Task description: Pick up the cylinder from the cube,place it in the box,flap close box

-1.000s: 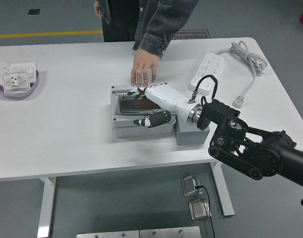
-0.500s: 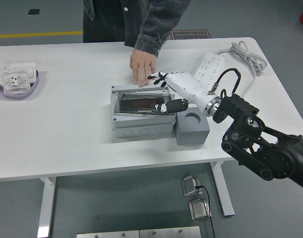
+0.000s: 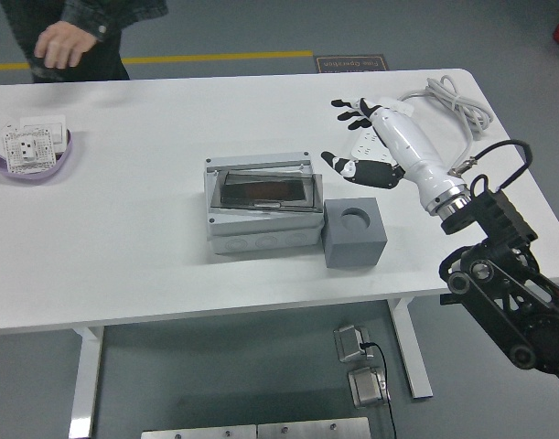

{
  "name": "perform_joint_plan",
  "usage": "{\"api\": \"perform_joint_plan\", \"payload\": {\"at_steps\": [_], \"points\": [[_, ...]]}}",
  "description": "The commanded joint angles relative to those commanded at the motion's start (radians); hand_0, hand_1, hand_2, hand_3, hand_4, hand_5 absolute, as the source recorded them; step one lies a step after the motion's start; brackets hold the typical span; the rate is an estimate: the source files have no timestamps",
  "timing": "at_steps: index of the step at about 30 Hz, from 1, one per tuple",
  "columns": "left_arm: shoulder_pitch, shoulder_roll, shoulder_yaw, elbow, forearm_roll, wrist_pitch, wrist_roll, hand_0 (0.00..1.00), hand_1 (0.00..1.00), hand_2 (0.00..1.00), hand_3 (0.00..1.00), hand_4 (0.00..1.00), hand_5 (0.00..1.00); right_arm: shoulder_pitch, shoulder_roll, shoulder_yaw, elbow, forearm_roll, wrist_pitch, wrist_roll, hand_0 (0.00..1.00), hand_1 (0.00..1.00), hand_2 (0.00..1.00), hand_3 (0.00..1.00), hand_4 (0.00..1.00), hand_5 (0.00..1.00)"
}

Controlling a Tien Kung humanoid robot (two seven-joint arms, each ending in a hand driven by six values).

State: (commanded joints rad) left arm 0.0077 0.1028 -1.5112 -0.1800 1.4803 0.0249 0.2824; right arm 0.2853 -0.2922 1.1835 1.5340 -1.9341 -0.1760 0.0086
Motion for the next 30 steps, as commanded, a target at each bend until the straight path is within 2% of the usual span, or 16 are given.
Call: {"api": "perform_joint_plan", "payload": {"at_steps": [7,10,15,20,28,29,30], "points": [[-0.005,0.004,0.006,0.0,-0.008,-0.001,-0.003,0.692,0.685,0.685,0.809,0.733,0.368,-0.131,0.022,0.18,0.011,0.092,-0.062,0.073,0.665,0.635,0.719,0.814,0.776,0.395],[-0.005,0.007,0.007,0.0,-0.01,-0.001,-0.003,0.692,0.685,0.685,0.809,0.733,0.368,-0.189,0.047,0.257,-0.008,0.165,-0.093,0.13,0.665,0.635,0.719,0.814,0.776,0.395],[-0.004,0.015,0.007,0.0,-0.011,-0.001,-0.003,0.692,0.685,0.686,0.809,0.733,0.368,-0.229,0.082,0.368,-0.049,0.307,-0.103,0.227,0.666,0.631,0.709,0.806,0.774,0.395],[-0.006,0.022,0.006,0.0,-0.01,0.0,-0.003,0.692,0.685,0.686,0.809,0.732,0.367,-0.229,0.096,0.417,-0.072,0.436,-0.089,0.28,0.663,0.638,0.709,0.79,0.775,0.397],[-0.002,0.017,-0.002,0.0,-0.013,0.001,-0.001,0.691,0.685,0.686,0.809,0.733,0.367,-0.238,0.108,0.44,-0.081,0.578,-0.083,0.302,0.676,0.647,0.711,0.78,0.8,0.395],[-0.001,0.015,-0.003,0.0,-0.013,0.001,0.0,0.691,0.685,0.686,0.809,0.733,0.367,-0.239,0.11,0.441,-0.081,0.583,-0.084,0.303,0.682,0.651,0.713,0.786,0.922,0.521],[0.0,0.014,-0.004,0.0,-0.013,0.001,0.0,0.691,0.685,0.686,0.809,0.733,0.367,-0.241,0.111,0.442,-0.08,0.587,-0.084,0.303,0.682,0.651,0.713,0.786,0.922,0.521]]}}
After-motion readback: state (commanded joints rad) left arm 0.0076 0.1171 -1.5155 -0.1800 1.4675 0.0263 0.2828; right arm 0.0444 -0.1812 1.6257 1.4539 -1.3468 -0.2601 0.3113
